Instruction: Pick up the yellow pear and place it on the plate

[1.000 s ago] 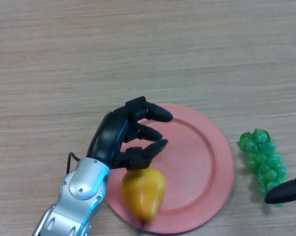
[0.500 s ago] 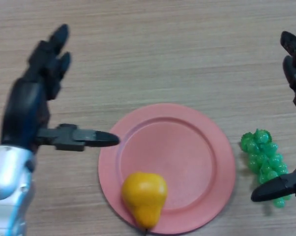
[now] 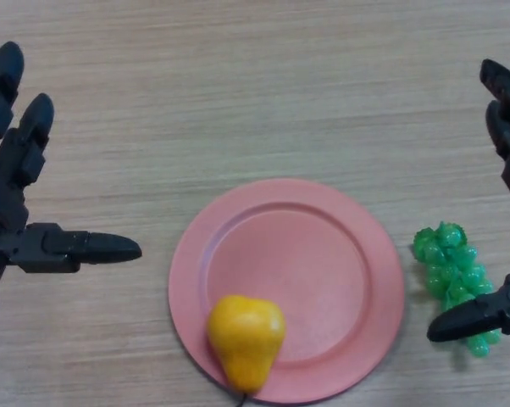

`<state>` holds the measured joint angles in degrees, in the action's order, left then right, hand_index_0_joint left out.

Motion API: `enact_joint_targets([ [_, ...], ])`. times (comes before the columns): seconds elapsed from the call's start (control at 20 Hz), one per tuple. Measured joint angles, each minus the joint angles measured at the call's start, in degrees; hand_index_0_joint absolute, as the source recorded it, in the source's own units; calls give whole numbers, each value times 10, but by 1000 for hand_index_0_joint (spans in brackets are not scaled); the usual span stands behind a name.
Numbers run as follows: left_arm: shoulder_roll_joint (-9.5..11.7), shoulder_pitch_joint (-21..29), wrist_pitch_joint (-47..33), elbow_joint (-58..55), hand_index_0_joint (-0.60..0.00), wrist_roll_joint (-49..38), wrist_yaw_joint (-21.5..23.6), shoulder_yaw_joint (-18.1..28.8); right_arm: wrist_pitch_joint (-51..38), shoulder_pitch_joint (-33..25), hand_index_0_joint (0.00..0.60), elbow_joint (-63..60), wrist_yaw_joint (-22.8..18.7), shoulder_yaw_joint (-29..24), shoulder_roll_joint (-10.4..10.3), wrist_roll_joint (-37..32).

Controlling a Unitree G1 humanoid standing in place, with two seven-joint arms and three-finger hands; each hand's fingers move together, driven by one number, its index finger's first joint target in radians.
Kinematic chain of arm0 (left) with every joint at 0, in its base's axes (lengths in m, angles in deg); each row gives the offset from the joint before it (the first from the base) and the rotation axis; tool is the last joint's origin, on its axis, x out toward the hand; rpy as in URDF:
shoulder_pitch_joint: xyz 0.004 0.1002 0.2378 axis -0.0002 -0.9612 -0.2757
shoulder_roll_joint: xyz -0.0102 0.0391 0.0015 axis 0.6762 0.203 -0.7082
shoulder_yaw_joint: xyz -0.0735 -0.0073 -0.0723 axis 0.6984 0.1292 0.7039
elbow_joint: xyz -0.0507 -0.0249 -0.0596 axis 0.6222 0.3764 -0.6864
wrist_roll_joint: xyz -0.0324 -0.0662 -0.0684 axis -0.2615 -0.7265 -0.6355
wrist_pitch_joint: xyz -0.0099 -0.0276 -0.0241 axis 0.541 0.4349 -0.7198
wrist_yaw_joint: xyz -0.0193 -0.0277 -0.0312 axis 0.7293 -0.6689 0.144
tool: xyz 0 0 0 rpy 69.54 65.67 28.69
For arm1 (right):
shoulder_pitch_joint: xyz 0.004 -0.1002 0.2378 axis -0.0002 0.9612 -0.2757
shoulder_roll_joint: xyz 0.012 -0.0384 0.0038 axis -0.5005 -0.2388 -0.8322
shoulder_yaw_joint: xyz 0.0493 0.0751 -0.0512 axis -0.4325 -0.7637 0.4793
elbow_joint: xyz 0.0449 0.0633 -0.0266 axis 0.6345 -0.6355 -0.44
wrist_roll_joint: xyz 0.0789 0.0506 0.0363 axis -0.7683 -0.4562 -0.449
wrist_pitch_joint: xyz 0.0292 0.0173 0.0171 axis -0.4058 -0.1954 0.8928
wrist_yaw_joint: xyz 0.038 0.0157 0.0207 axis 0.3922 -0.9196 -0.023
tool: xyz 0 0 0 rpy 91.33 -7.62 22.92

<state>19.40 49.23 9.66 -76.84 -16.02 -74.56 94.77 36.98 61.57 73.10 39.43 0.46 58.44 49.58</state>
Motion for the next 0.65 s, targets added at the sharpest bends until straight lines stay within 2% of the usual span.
enact_joint_targets([
  [0.3,-1,-13,13,-52,0,4,1,32,0,0,0,1,0,8,2,-10],
  [0.5,-15,-35,13,-52,0,12,-13,32,0,1,0,2,0,31,2,-9],
  [0.65,-15,-36,13,-53,0,13,-18,31,0,2,0,17,2,41,2,-8],
])
